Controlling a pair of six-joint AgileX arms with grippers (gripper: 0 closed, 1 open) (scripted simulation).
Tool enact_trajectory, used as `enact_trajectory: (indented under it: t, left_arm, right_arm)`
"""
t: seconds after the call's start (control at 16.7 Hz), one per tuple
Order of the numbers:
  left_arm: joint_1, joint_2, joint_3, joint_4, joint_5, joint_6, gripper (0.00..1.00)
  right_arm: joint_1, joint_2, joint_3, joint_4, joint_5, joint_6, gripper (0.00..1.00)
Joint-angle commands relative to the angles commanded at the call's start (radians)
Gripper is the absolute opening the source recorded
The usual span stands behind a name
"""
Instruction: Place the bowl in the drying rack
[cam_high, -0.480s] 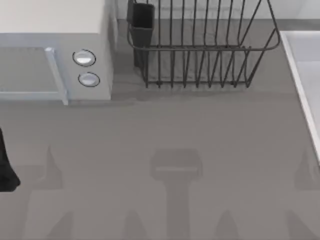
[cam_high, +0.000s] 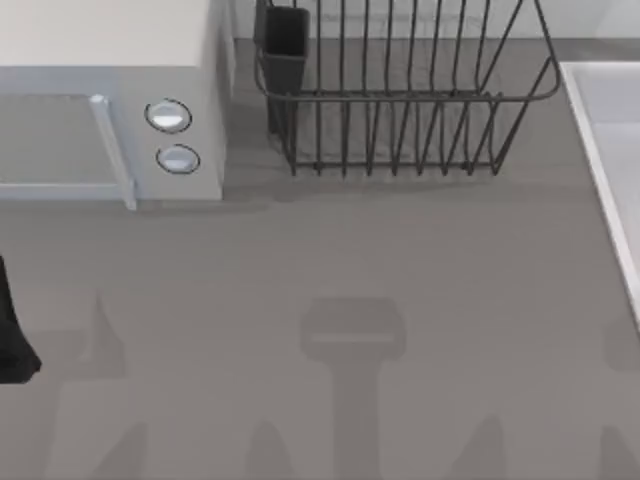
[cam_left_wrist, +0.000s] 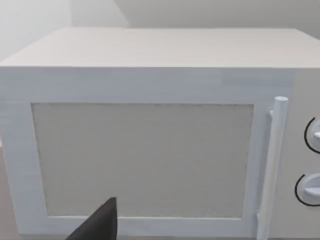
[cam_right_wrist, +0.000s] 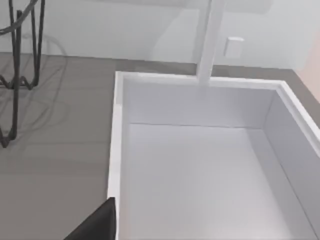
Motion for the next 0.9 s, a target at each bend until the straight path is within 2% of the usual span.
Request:
enact_trajectory:
  t: [0.6, 0.9]
  left_arm:
    - [0.000, 0.000, 0.000, 0.000, 0.000, 0.000, 1.00]
    - [0.000, 0.000, 0.000, 0.000, 0.000, 0.000, 1.00]
  right_arm:
    - [-0.341, 0.957, 0.657, -0.669, 0.003, -0.339, 1.00]
    - [-0.464, 1.258, 0.909, -0.899, -0.005, -0.458, 1.00]
